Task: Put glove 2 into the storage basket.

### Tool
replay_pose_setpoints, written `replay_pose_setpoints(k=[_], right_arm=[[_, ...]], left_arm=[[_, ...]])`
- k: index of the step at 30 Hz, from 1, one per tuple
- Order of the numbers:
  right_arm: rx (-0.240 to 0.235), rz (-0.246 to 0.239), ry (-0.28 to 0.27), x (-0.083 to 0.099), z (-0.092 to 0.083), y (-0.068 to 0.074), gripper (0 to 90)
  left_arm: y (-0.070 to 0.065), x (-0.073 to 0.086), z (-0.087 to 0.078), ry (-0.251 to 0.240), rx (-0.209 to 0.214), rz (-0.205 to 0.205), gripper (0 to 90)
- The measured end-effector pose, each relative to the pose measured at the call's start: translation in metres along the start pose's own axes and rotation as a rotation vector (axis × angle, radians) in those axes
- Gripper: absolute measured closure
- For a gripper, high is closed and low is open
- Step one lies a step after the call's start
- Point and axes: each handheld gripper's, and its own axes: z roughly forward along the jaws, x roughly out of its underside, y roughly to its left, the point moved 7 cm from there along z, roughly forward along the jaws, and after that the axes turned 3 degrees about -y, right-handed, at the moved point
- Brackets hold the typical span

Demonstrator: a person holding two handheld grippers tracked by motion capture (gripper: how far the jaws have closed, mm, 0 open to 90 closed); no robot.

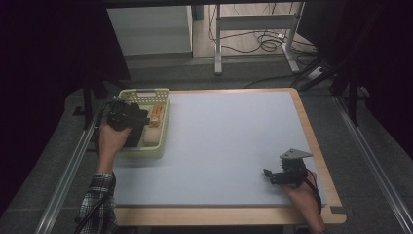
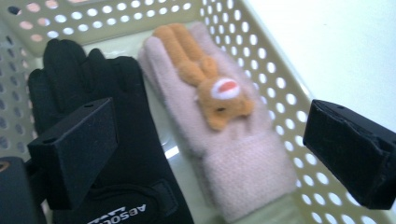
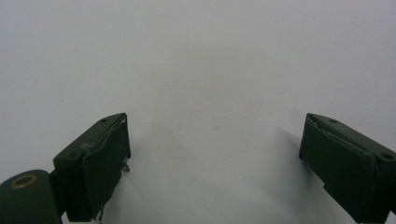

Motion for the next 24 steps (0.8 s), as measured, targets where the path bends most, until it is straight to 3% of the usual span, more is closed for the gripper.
replay_pose_setpoints(k=[7,17,24], right_arm=[[0.000,0.000,0.000,0.000,0.000,0.000,8.3],[0.000,0.001,0.000,0.000,0.000,0.000,8.3],[0.001,0.001,0.000,0.000,0.000,0.000,8.3]], left_arm=[[-0.014,0.003,-0.002,-0.013,0.010,0.054,2.3],[-0.041,0.005,-0.002,-0.032,0.068,0.112,2.1],[-0.074,0.005,-0.002,-0.050,0.125,0.168,2.1]])
